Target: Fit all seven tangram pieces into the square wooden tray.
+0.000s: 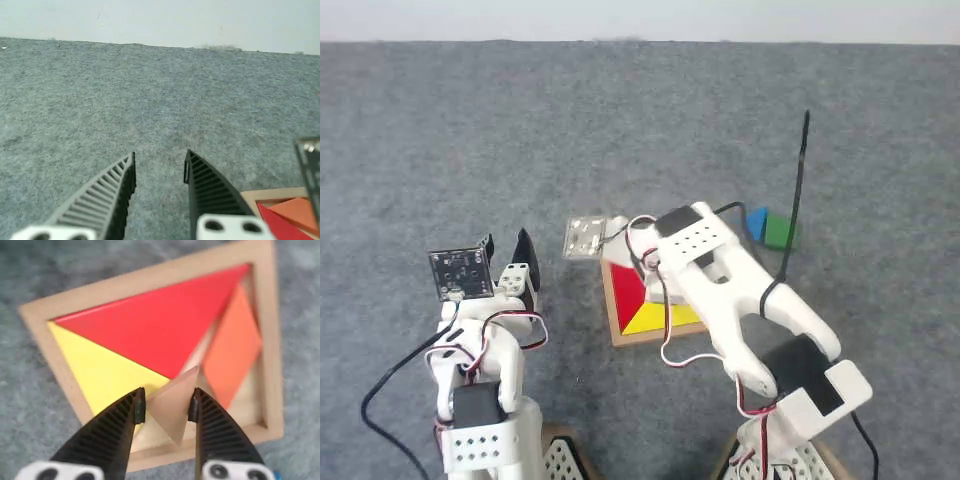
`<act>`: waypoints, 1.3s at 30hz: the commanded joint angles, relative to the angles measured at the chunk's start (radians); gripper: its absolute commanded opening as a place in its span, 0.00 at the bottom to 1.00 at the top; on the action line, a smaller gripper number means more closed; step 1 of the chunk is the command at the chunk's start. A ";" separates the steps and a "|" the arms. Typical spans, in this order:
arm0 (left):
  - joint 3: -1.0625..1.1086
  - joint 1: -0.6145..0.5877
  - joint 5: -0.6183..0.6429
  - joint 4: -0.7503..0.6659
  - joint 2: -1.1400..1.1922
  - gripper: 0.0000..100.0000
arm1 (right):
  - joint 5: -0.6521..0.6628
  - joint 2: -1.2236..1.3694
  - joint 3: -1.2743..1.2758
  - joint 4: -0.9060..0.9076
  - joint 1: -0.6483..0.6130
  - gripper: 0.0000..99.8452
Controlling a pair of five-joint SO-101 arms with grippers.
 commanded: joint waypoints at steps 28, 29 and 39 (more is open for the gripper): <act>-0.008 0.009 -0.011 0.017 -0.017 0.15 | 0.216 -0.068 -0.080 0.039 0.042 0.12; -0.008 0.009 -0.011 0.017 -0.017 0.15 | 0.216 -0.068 -0.080 0.039 0.036 0.12; -0.008 0.009 -0.011 0.017 -0.017 0.15 | 0.212 -0.068 -0.083 0.051 0.028 0.25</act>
